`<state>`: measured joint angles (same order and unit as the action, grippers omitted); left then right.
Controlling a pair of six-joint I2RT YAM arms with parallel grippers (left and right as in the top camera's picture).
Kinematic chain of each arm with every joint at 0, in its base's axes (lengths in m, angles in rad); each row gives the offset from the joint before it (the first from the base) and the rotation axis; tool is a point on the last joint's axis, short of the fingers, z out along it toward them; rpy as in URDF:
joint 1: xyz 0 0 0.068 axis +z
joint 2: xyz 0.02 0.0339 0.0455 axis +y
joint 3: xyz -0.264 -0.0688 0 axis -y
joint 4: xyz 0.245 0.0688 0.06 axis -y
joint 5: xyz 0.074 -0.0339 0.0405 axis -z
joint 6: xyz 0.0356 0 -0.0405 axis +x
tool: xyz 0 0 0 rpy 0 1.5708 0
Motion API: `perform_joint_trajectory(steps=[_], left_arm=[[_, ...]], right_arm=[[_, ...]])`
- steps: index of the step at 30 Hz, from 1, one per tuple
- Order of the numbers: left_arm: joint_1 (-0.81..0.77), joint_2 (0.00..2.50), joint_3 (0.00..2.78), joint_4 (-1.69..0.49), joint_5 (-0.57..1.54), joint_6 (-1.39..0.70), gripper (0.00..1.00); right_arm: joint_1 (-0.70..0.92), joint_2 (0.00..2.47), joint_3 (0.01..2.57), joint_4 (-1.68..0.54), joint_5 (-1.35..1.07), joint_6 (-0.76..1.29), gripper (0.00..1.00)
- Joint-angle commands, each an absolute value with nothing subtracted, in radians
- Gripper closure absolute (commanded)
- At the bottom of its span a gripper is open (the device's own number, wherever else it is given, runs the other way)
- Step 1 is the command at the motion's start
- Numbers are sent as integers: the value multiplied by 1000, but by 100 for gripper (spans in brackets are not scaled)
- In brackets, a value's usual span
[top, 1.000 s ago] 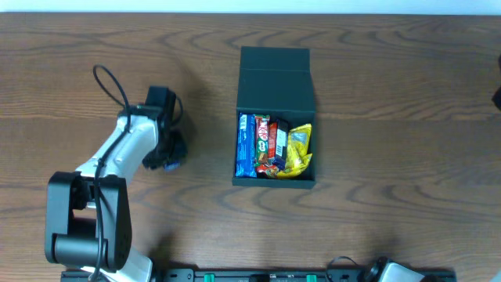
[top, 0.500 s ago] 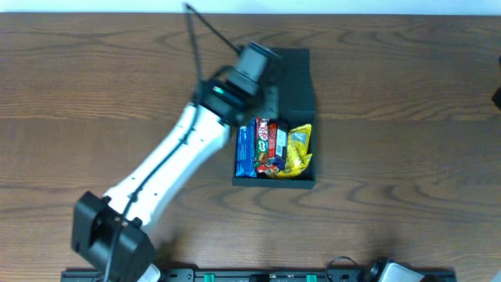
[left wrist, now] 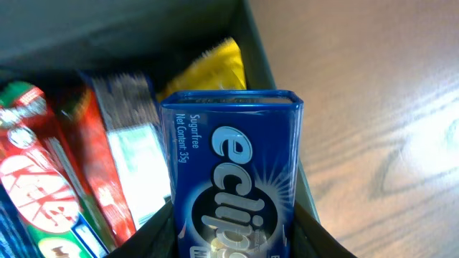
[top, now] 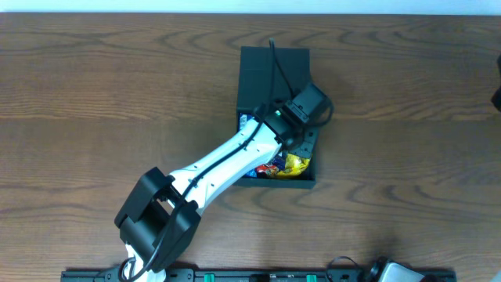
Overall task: Pack container
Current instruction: 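Carry the Eclipse tin into the box and lower it in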
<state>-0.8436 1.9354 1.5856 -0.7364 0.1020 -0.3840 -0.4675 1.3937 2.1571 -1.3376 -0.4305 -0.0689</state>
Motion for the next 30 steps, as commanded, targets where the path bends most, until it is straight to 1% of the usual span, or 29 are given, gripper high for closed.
perform_joint_trajectory(steps=[1,6,10,17,18,21,22,23,26,29,30], left_arm=[[-859,1942,1594,-757,106,-359,94],[-860,1986,1594,-783,131,-391,94],[-860,1991,1594,-779,131,-460,94],[-860,1991,1594,-769,131,-511,94],[-860,1991,1594,-766,131,-521,91],[-860,1991,1594,-758,131,-521,76],[-860,1991,1594,-758,131,-521,64],[-860,1991,1594,-758,131,-521,56],[-860,1991,1594,-758,131,-521,54],[-860,1991,1594,-759,131,-521,43],[-860,1991,1594,-759,132,-521,42]], right_arm=[[-464,1388,2164,-1340,-438,-61,95],[-464,1388,2164,-1345,-438,-60,95],[-464,1388,2164,-1347,-438,-61,95],[-464,1388,2164,-1346,-438,-61,95],[-464,1388,2164,-1346,-438,-61,95],[-464,1388,2164,-1346,-438,-61,94],[-464,1388,2164,-1347,-438,-61,94],[-464,1388,2164,-1347,-438,-61,94],[-464,1388,2164,-1346,-438,-61,94],[-464,1388,2164,-1347,-438,-61,94],[-464,1388,2164,-1346,-438,-61,94]])
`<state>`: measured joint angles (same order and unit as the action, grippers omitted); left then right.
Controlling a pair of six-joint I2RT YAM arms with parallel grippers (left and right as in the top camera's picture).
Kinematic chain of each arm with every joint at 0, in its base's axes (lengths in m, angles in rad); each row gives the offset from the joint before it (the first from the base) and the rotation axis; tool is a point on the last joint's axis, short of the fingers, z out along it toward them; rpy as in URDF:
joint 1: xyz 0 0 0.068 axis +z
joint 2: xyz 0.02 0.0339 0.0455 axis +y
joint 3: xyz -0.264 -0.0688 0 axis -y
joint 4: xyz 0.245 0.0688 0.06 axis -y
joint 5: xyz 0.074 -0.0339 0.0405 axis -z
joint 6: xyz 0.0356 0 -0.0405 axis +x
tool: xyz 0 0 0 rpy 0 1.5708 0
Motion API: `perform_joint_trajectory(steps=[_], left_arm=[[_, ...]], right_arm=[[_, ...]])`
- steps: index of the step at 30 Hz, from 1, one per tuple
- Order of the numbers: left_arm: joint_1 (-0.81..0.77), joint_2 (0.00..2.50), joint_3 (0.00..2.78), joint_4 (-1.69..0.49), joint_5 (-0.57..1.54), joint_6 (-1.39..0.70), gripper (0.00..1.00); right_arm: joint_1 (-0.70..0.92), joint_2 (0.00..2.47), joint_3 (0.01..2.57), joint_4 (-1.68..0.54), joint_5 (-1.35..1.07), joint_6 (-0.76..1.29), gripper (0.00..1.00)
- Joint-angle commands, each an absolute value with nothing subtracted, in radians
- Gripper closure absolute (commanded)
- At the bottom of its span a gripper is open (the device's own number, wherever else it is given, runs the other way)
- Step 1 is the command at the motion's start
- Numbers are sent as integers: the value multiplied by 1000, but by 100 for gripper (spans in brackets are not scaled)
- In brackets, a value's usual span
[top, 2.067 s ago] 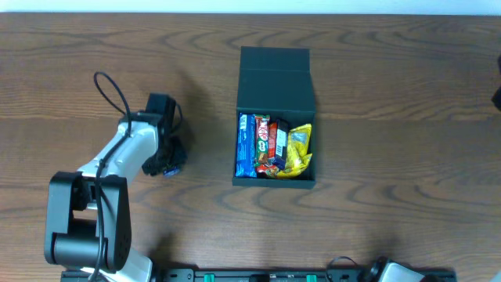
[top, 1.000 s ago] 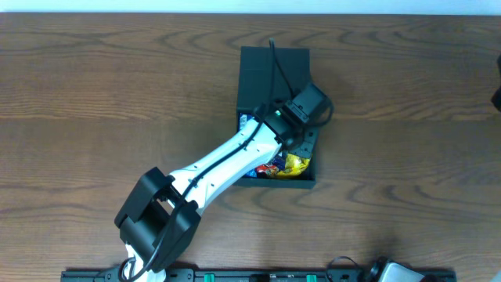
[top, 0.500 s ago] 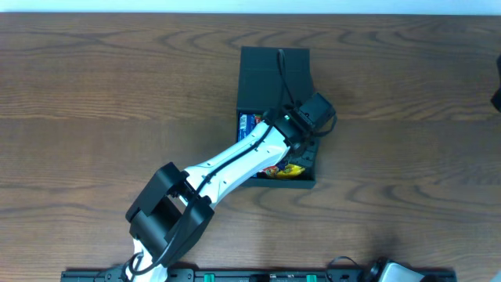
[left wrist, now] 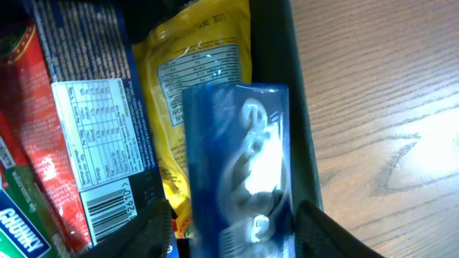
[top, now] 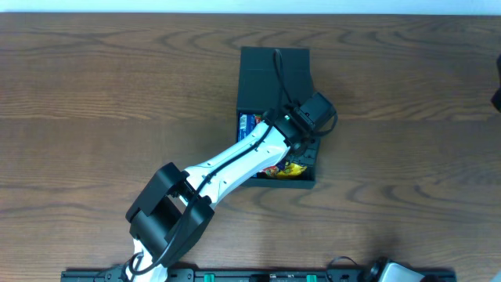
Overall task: Pack container
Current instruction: 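Carry the Eclipse tin into the box and lower it in, then release the tin and raise both grippers to the box lid's sides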
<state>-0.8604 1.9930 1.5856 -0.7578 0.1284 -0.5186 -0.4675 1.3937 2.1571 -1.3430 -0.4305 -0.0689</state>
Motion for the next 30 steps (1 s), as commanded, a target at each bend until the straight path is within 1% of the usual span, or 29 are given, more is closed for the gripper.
perform_joint_trajectory(steps=[1,3,10,14,15,16,18,19,21,24,27,30], left_arm=[[-860,1991,1594,-758,132,-521,41],[-860,1988,1596,-759,133,-521,38],[-844,1925,1669,-828,106,-516,40],[-794,1827,1733,-878,-31,-517,41],[-774,1799,1736,-879,-60,-517,43],[-744,1768,1736,-880,-82,-517,50],[-671,1718,1736,-883,-104,-517,90],[-631,1703,1736,-886,-107,-522,94],[-506,1691,1736,-887,-93,-545,94],[-366,1739,1736,-875,12,-555,94],[-270,1839,1736,-847,118,-555,94],[-227,1942,1736,-800,255,-577,94]], right_arm=[[-464,1388,2164,-1346,-438,-61,94],[-464,1388,2164,-1347,-438,-61,94],[-464,1388,2160,-1346,-438,-61,94],[-464,1413,2138,-1345,-439,-61,97],[-464,1423,2131,-1345,-439,-61,98],[-464,1438,2122,-1344,-443,-61,98],[-464,1471,2098,-1336,-487,-61,98],[-463,1491,2081,-1332,-524,-61,98],[-457,1545,2036,-1324,-586,-61,98],[-421,1619,1967,-1305,-596,-61,98],[-365,1711,1907,-1271,-596,-61,98],[-312,1805,1879,-1234,-596,-61,98]])
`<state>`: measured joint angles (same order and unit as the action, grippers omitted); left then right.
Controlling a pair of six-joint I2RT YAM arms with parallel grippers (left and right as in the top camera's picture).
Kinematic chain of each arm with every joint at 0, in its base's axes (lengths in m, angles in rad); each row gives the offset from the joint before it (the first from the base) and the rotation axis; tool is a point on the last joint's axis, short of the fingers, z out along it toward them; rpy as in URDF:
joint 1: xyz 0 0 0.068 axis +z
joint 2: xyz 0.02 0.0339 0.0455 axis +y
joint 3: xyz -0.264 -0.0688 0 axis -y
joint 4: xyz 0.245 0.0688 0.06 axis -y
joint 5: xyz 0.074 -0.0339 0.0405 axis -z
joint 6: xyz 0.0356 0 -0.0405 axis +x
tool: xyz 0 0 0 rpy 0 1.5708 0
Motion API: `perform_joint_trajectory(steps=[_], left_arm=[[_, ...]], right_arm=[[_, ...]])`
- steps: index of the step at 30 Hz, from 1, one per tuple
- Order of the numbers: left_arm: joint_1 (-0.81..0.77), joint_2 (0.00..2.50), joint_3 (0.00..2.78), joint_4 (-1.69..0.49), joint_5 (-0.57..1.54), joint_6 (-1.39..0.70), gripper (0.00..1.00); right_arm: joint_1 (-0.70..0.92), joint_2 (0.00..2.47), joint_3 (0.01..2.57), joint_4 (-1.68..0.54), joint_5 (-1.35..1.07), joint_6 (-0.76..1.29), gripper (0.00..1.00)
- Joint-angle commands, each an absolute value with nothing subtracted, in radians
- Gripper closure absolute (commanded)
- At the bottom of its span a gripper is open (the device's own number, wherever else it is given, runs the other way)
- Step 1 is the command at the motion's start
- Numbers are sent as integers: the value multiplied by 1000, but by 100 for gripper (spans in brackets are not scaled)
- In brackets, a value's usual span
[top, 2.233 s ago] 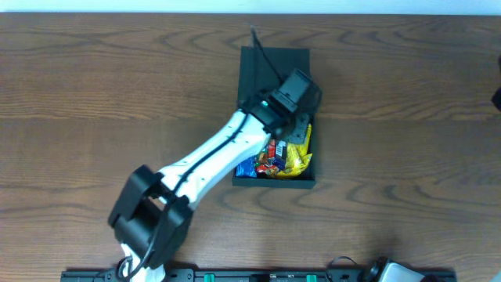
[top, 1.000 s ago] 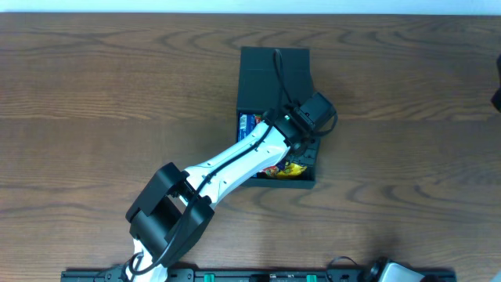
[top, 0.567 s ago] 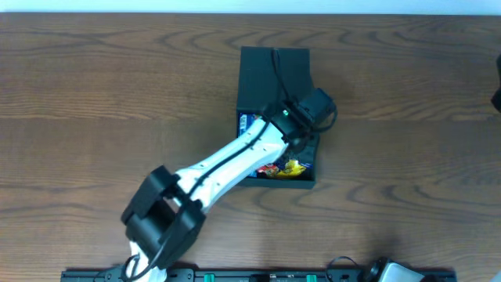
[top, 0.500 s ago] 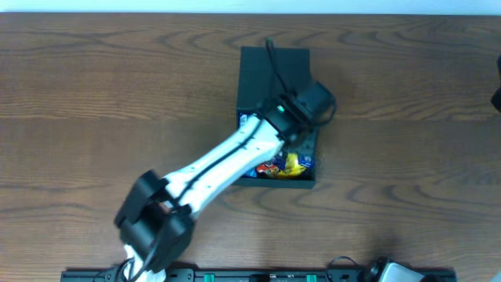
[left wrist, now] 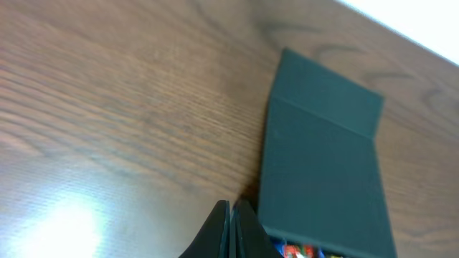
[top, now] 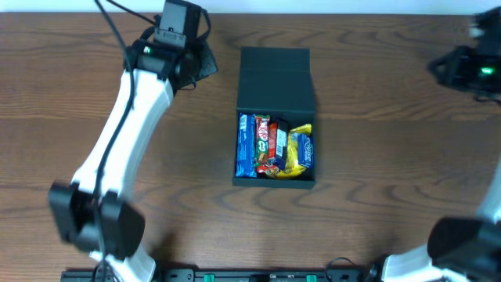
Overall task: Pack container
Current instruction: 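Release the tin and raise both grippers to the box lid's sides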
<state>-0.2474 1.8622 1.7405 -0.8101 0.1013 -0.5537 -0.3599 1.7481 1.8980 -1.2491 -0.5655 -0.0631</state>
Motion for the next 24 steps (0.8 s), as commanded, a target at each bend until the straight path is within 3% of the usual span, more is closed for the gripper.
perform_joint_trajectory(steps=[1,9,17,24], left_arm=[[-218,1978,1736,-780,304,-586,94],[-209,2098,1736,-671,438,-619,94],[-208,2108,1736,-634,438,-598,94],[-210,2175,1736,-588,385,-624,94]], right_arm=[[-291,1843,1873,-1213,-596,-61,98],[-223,2124,1866,-1012,-706,-30,98],[-203,2258,1863,-1094,-741,9,98],[-106,2287,1853,-1021,-755,-12,98]])
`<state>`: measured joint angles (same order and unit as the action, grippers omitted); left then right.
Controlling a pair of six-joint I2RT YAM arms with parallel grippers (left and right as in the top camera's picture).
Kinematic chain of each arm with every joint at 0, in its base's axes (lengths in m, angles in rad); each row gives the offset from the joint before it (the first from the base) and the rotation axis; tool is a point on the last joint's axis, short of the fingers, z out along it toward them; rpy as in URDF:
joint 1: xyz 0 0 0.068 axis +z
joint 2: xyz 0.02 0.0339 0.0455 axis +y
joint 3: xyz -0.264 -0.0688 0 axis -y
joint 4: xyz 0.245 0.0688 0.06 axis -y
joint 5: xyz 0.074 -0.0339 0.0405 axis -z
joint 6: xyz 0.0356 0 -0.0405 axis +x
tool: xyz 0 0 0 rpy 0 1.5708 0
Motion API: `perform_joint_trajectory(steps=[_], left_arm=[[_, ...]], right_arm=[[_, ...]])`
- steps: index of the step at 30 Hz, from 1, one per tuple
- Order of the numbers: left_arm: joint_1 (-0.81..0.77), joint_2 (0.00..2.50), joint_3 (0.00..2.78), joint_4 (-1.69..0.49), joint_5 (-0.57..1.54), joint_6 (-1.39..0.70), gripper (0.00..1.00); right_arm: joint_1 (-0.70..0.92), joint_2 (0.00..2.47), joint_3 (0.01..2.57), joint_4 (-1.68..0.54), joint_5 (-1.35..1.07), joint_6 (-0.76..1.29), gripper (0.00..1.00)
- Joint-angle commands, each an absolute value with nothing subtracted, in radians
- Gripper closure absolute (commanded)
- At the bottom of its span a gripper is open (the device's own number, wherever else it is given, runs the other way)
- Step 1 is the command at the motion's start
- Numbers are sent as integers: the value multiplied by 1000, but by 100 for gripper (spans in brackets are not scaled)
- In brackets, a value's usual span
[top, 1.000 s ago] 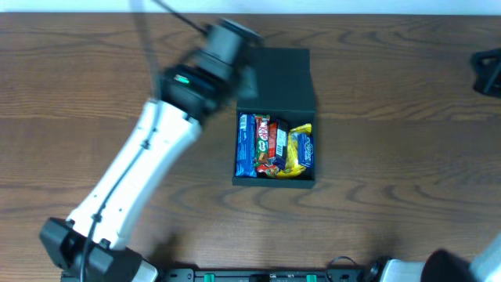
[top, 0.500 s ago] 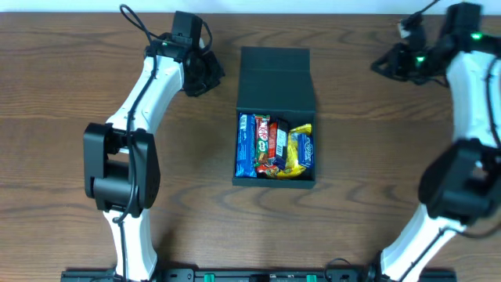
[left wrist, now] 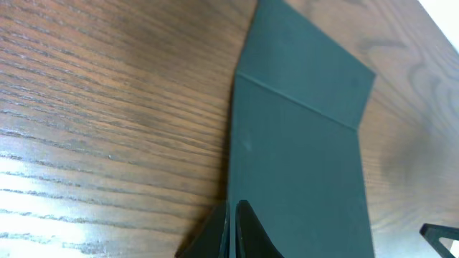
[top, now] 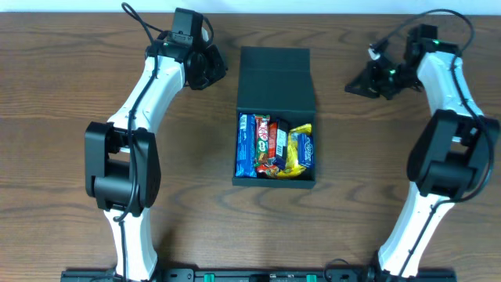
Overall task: Pack container
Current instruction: 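Release the tin and raise both grippers to the box lid's sides, then push the upright lid forward with both grippers to close the box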
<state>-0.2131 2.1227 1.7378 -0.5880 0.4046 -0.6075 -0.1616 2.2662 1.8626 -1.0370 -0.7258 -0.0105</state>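
The black box (top: pixel 275 182) stands mid-table, holding a blue packet (top: pixel 246 146), red bars (top: pixel 268 145), a yellow pack (top: pixel 294 156) and a blue Eclipse tin (top: pixel 308 149). Its lid (top: pixel 275 78) lies opened flat behind it and fills much of the left wrist view as a dark panel, lid (left wrist: pixel 301 143). My left gripper (top: pixel 221 74) is shut and empty, its tips (left wrist: pixel 234 228) at the lid's left edge. My right gripper (top: pixel 362 83) hovers to the right of the lid, apart from it; its jaw state does not show.
Brown wooden table (top: pixel 94 157) all round the box. Both arms reach in from the front, the left arm (top: pixel 149 86) along the left side and the right arm (top: pixel 450 86) along the right. The table's far edge runs just behind the lid.
My left gripper, still shut, has come closer to the lid's left edge. The right gripper has moved in from the far right edge of the table to just right of the lid.
My left gripper first held the blue Eclipse tin over the box, then held it low at the box's right side above the yellow pack. After that the tin lay in the box and the gripper was shut, empty, left of the lid. Now both grippers flank the lid.
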Motion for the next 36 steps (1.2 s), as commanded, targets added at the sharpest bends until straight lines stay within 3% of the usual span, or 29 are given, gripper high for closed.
perform_joint_trajectory(steps=[1,6,18,36], left_arm=[[-202,2194,1736,-589,399,-640,94],[-162,2301,1736,-520,593,-701,94],[-151,2385,1736,-459,703,-722,94],[-159,2388,1739,-411,868,-702,94]], right_arm=[[-88,2292,1853,-1007,-752,-10,98],[-49,2335,1853,-956,-723,102,98],[-27,2421,1853,-930,-781,186,98],[22,2437,1853,-800,-1076,140,98]])
